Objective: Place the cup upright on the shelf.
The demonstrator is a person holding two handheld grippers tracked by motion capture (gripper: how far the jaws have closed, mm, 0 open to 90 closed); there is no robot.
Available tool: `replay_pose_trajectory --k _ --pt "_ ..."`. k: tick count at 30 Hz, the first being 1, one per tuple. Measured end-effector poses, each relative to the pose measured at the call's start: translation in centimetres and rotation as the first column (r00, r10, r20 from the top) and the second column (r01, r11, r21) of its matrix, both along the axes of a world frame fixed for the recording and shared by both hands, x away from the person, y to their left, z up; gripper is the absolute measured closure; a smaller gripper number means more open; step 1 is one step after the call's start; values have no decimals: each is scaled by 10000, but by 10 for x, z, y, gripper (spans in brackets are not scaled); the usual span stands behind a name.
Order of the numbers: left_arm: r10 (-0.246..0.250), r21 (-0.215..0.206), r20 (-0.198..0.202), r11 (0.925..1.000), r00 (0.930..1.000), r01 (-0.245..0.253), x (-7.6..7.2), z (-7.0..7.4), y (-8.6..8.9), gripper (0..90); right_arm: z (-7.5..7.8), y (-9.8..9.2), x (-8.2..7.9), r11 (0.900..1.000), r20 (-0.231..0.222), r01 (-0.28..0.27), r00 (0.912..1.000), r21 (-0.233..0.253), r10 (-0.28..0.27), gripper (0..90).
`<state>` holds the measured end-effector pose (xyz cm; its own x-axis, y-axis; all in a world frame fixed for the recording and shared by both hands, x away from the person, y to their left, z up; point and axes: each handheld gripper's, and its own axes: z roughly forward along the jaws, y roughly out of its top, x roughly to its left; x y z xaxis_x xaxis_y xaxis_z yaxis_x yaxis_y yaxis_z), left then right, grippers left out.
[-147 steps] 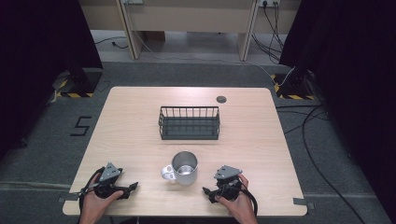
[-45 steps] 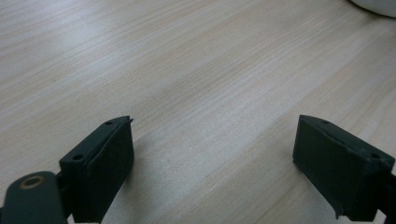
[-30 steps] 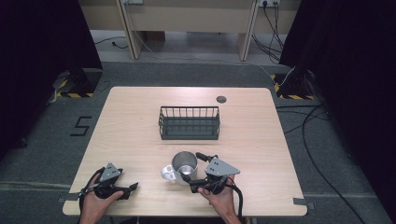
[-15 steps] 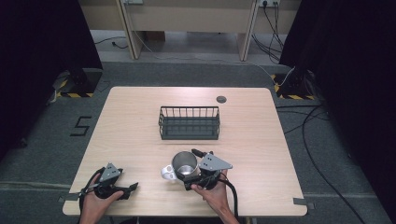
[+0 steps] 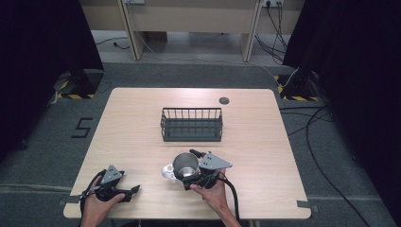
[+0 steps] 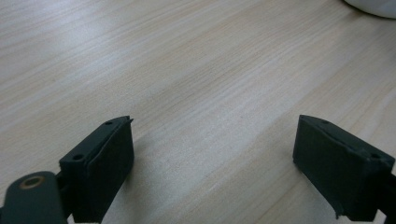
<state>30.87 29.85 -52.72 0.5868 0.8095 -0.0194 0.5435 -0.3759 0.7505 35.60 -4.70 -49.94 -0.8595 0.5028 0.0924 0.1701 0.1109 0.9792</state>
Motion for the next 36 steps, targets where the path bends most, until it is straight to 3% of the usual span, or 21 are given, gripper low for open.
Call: replay_pose_trajectory --k 10,12,16,19,23,36 --pt "-1 -2 1 10000 10000 1 0 0 0 117 0 -1 0 9999 19 -110 9999 56 110 61" --pt "2 4 -2 10000 10000 -2 0 0 0 117 1 -2 1 10000 236 -72 9997 45 71 62" --pt "1 4 -1 10000 10000 -1 0 0 0 117 6 -8 3 9989 -49 -52 10000 464 54 63" --pt "0 4 -1 10000 10000 0 0 0 0 118 8 -10 4 9987 -66 -53 10000 509 56 63" --pt "0 -2 1 10000 10000 0 0 0 0 118 17 -12 6 9999 271 -47 9996 96 44 63" --pt "-3 3 -1 10000 10000 3 0 0 0 117 44 -16 19 9999 432 40 9991 132 -46 64"
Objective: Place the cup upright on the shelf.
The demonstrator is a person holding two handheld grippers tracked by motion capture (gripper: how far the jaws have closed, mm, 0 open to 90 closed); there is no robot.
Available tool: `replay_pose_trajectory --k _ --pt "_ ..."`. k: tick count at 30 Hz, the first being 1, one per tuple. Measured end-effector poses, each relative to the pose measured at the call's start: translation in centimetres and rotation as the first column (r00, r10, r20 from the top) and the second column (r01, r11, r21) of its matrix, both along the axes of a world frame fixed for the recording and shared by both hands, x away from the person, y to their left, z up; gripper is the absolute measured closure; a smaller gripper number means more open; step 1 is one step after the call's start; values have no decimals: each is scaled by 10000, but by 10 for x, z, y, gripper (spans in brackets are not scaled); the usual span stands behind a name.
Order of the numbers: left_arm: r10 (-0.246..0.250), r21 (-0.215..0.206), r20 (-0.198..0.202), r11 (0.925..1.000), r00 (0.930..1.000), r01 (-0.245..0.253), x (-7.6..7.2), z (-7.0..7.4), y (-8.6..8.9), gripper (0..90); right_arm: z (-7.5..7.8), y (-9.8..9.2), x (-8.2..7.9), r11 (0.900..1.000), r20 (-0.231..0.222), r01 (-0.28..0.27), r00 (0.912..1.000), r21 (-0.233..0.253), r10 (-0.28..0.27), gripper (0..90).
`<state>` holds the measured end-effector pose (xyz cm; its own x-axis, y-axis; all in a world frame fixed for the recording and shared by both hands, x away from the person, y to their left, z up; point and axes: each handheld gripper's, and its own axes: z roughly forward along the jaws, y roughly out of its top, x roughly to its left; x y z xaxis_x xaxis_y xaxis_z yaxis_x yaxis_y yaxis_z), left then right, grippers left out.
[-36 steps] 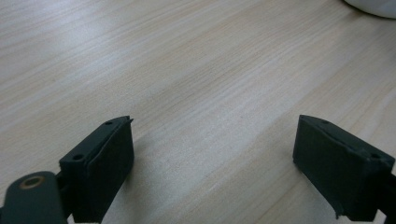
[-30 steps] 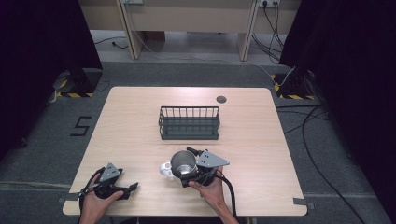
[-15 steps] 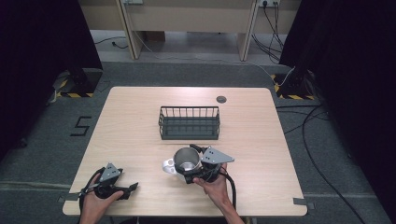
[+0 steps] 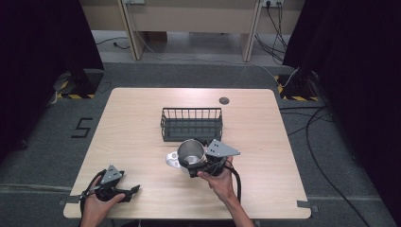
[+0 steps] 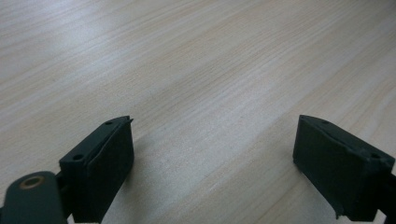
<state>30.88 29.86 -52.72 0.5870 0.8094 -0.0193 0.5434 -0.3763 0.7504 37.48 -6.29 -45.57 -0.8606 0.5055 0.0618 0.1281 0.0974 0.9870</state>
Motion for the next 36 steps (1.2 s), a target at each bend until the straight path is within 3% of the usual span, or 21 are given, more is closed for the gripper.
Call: replay_pose_trajectory --k 18,28,36 --pt "-1 2 -1 10000 10000 1 0 0 0 118 32 -2 21 9998 74 185 9998 4 -185 64" --pt "1 -4 -2 10000 10000 -1 0 0 0 118 59 -6 38 9992 131 391 9992 -10 -390 64" --pt "1 -1 0 10000 10000 -1 0 0 0 117 67 -7 46 9990 116 450 9989 -44 -449 64"
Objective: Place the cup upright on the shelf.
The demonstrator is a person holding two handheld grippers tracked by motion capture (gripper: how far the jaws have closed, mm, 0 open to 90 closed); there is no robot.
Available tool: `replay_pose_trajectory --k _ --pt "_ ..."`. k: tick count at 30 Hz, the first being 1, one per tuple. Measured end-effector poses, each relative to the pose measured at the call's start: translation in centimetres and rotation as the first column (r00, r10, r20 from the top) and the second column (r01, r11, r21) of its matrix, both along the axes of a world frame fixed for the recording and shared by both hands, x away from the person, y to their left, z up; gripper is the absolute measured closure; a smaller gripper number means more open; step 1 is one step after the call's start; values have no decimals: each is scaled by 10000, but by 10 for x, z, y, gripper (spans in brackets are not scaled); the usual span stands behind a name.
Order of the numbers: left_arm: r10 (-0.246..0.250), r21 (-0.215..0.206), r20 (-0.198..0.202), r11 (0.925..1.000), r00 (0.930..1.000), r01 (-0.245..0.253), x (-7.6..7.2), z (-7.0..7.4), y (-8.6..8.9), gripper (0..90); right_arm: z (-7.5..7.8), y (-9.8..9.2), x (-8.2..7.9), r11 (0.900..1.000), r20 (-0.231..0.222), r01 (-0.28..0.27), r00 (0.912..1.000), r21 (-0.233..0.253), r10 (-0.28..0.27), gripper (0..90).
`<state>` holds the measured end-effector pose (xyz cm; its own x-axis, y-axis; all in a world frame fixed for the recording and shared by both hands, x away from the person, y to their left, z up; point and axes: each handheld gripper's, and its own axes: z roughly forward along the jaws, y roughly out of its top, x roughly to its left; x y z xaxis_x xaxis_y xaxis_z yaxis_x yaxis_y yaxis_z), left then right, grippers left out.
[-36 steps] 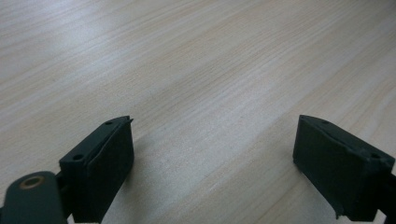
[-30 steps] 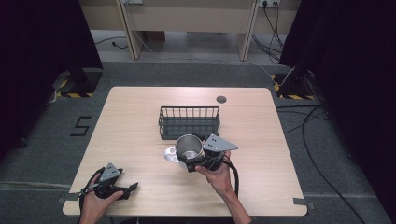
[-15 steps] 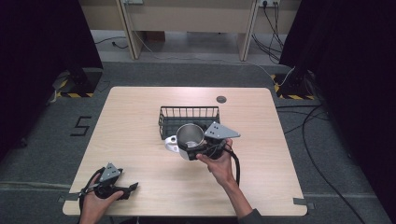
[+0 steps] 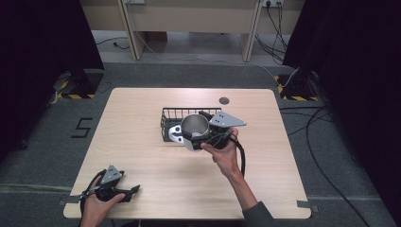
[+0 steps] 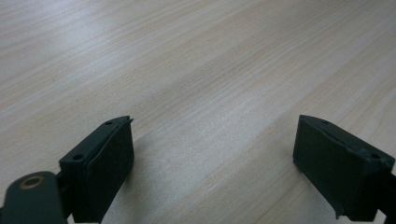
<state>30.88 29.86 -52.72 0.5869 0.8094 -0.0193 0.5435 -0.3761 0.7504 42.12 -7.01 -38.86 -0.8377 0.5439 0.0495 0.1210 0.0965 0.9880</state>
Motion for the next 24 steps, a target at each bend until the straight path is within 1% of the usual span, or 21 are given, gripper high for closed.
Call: replay_pose_trajectory --k 4,16,20,21,24 --pt "-6 3 3 10000 10000 6 0 0 0 117 3 0 5 10000 -10 61 10000 66 -61 64" --pt "-6 2 -5 10000 10000 6 0 0 0 117 12 1 17 9997 36 256 9997 -46 -255 64" --pt "-8 5 -6 10000 10000 8 0 0 0 117 18 0 23 9995 25 327 9995 11 -327 64" --pt "-7 -1 -6 10000 10000 7 0 0 0 117 22 0 26 9992 39 408 9992 12 -408 64" --pt "-10 7 -9 10000 10000 10 0 0 0 118 25 1 29 9990 35 451 9990 11 -451 64"
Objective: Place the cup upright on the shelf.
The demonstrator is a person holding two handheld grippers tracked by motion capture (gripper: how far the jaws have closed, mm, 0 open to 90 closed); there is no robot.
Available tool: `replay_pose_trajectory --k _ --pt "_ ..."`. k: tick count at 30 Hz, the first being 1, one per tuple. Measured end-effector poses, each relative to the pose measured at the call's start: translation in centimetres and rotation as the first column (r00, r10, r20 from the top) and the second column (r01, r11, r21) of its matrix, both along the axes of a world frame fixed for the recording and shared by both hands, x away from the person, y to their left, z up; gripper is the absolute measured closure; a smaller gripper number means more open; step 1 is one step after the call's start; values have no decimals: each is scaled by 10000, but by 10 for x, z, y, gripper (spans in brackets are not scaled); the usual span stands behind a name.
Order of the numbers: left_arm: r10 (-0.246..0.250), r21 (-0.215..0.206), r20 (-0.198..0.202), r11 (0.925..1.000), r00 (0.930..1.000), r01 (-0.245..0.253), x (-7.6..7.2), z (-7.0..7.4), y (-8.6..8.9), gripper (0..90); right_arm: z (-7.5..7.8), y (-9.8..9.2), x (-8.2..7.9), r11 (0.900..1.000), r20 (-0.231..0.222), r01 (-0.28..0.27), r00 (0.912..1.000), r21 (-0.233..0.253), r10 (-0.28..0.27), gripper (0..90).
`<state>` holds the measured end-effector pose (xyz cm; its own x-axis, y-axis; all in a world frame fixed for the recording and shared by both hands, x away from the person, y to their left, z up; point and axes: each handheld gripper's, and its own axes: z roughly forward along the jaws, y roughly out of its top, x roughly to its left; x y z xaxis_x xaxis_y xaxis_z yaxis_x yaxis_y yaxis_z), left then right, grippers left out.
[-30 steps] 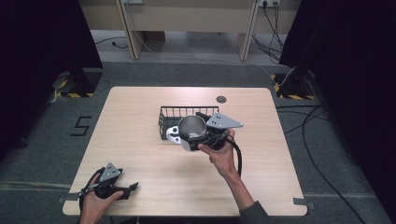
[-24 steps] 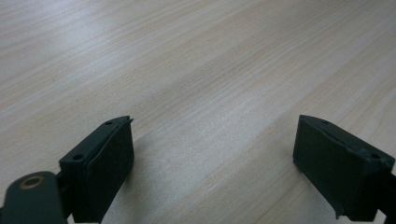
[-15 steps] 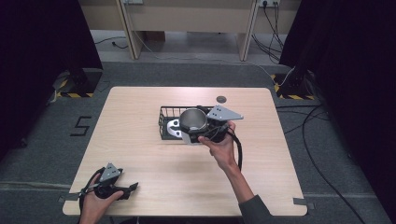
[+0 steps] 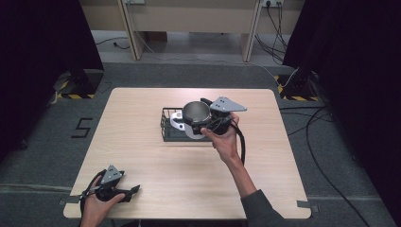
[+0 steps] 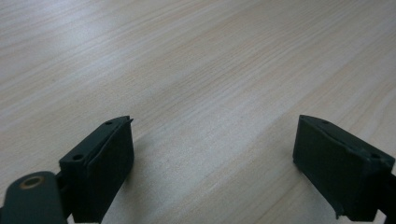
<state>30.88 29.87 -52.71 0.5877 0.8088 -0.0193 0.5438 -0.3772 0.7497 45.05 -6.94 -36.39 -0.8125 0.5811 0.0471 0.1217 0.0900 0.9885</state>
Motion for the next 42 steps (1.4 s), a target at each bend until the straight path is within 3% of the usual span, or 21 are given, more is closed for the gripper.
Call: replay_pose_trajectory --k 10,23,28,42 --pt "6 -22 3 10000 10000 -6 0 0 0 117 0 -1 24 9989 104 408 9991 -222 -406 64" --pt "5 -4 7 10000 10000 -5 0 0 0 117 -23 -14 66 9963 -268 838 9961 -194 -843 64" --pt "2 -3 7 10000 10000 -2 0 0 0 117 -25 -16 70 9968 -365 805 9961 2 -804 64" --pt "1 1 8 10000 10000 -1 0 0 0 117 -35 -18 79 9943 -393 1047 9937 -192 -1054 64"
